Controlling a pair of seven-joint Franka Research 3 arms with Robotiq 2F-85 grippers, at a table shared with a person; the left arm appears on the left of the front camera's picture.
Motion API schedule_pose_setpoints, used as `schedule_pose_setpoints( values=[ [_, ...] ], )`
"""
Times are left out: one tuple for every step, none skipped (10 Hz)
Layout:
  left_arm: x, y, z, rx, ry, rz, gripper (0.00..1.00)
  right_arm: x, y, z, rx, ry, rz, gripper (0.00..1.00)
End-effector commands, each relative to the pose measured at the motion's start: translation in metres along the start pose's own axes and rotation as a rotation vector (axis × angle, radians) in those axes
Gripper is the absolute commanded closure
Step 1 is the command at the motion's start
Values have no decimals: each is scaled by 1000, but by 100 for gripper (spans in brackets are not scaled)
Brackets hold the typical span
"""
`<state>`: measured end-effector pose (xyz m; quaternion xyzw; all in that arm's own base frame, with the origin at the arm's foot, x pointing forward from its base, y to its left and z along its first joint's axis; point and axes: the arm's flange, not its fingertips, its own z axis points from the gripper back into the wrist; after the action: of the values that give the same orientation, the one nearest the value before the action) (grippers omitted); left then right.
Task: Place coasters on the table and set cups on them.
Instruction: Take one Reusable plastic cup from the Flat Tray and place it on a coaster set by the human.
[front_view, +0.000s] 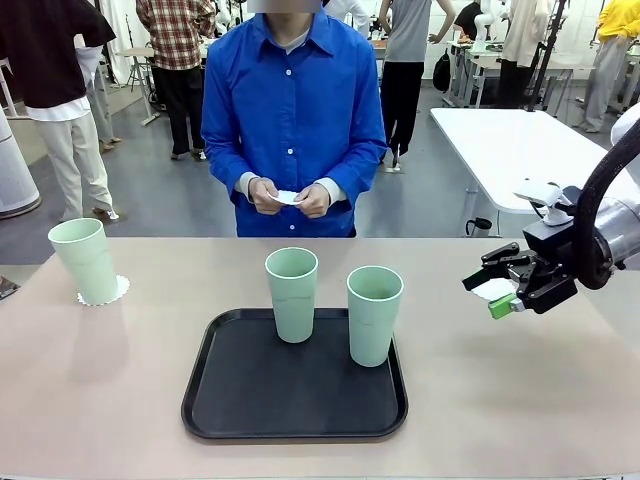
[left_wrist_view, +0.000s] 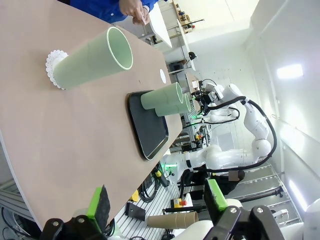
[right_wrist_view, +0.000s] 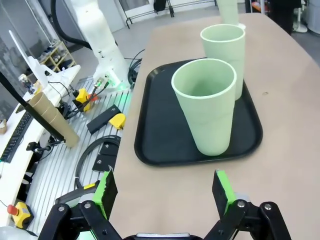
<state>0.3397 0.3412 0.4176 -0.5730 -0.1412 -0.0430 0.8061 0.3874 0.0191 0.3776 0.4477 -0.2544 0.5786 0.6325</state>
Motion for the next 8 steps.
schedule_pose_setpoints(
  values=[
    [-2,-2,2,-7,4,-5,0,-1,-1,0,-10,5,0,0],
    [-2,-2,2,-7,4,-5,0,-6,-1,-10,3,-54,44,0],
    [-2,-2,2,-7,4,-5,0,-13,-6,-19,3,-80,70,0],
    [-2,-2,2,-7,4,-5,0,-18,-9,-25,-33,-89,99,0],
    [-2,-2,2,-7,4,-5,0,-23,-10,-28,-37,-100,90,0],
    [-2,-2,2,-7,4,-5,0,-29,-13,-31,-41,-142,100,0],
    [-2,-2,2,-7,4,-5,0,-37,-19,-36,-36,-178,100,0],
    [-2,-2,2,-7,4,-5,0,-43,-25,-41,-51,-191,112,0]
  ],
)
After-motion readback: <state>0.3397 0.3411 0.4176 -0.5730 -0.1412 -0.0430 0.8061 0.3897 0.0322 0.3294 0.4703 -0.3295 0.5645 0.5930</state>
